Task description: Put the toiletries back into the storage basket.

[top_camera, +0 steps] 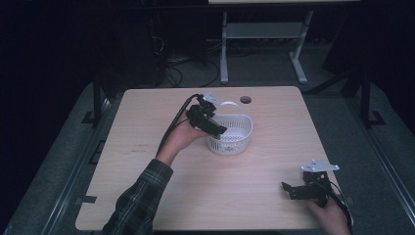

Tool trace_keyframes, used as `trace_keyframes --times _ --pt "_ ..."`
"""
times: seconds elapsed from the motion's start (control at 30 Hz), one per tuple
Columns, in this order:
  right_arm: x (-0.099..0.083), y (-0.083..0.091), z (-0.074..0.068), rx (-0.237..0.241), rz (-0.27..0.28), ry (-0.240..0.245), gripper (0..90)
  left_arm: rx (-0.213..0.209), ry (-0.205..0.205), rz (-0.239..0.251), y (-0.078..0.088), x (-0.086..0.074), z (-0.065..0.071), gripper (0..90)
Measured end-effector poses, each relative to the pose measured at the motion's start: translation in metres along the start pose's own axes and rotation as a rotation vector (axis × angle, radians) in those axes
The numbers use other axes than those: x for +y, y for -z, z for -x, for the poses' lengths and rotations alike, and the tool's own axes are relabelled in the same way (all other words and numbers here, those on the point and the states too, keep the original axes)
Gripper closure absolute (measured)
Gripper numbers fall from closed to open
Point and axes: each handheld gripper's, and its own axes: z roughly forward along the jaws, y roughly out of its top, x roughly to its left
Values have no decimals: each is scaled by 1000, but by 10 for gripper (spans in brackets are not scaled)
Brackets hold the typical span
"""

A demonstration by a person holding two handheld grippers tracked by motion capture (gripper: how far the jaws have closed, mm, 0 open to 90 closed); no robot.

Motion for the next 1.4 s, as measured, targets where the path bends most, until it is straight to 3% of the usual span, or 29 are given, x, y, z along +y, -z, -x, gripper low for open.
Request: trace_keyframes --times 0.2,0.63,1.0,1.4 --pt "0 0 0 0 0 0 13 -8 -9 10 7 -2 1 141" --pt "0 0 0 0 0 0 13 18 -18 56 33 -14 3 140" --pt "0 0 0 -1 2 3 13 29 -22 85 53 -37 10 141" --pt "0 0 0 0 0 1 13 68 6 108 67 -76 15 146"
